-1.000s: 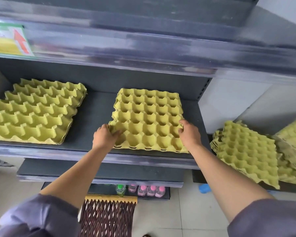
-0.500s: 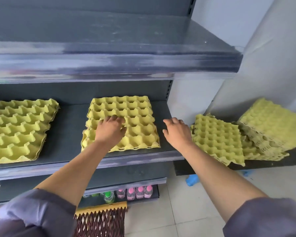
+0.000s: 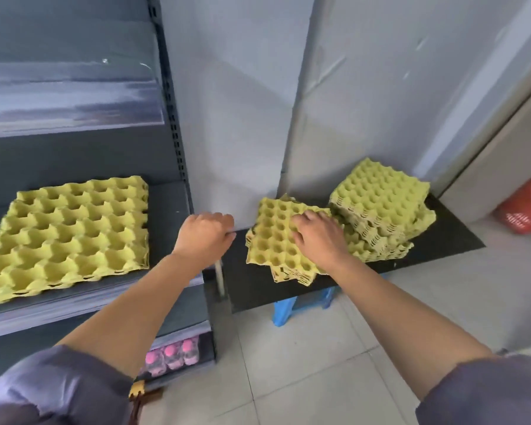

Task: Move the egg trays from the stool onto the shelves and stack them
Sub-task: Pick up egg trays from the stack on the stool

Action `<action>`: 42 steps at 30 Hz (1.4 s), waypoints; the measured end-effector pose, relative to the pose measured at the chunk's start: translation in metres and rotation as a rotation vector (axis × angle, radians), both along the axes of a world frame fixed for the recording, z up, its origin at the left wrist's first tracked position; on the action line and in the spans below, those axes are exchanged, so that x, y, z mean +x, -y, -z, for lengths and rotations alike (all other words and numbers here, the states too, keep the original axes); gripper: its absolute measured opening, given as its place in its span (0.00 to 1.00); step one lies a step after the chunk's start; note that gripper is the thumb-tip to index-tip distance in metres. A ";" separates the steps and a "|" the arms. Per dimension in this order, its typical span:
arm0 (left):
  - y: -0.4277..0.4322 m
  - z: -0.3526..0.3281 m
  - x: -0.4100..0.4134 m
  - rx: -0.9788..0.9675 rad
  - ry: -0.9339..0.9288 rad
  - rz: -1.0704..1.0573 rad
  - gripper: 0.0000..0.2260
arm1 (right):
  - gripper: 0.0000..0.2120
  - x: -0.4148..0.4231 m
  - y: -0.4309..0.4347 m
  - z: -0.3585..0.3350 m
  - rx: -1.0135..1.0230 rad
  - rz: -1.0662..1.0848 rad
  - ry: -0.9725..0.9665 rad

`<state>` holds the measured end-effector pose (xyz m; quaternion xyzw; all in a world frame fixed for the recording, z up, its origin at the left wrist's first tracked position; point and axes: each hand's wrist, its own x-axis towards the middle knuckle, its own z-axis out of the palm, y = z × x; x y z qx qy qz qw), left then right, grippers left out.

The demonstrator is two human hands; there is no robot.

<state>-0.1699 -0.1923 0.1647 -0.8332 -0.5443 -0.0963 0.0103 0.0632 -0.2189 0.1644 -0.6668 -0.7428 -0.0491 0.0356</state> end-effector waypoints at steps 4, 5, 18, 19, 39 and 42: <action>-0.006 0.007 0.065 -0.020 0.006 0.065 0.10 | 0.14 0.063 -0.001 0.007 -0.036 0.056 -0.025; -0.006 0.008 0.066 -0.020 -0.009 0.064 0.10 | 0.14 0.066 0.000 0.009 -0.045 0.048 -0.019; -0.118 0.094 0.149 -0.212 -0.086 0.150 0.12 | 0.14 0.146 -0.083 0.078 -0.187 0.113 -0.039; -0.125 0.103 0.153 -0.235 -0.101 0.153 0.13 | 0.14 0.149 -0.088 0.085 -0.201 0.125 -0.056; -0.175 0.256 0.158 -0.666 0.012 -0.257 0.28 | 0.32 0.170 -0.138 0.246 -0.603 0.504 -0.495; -0.178 0.262 0.160 -0.743 0.151 -0.353 0.30 | 0.35 0.171 -0.139 0.254 -0.632 0.548 -0.609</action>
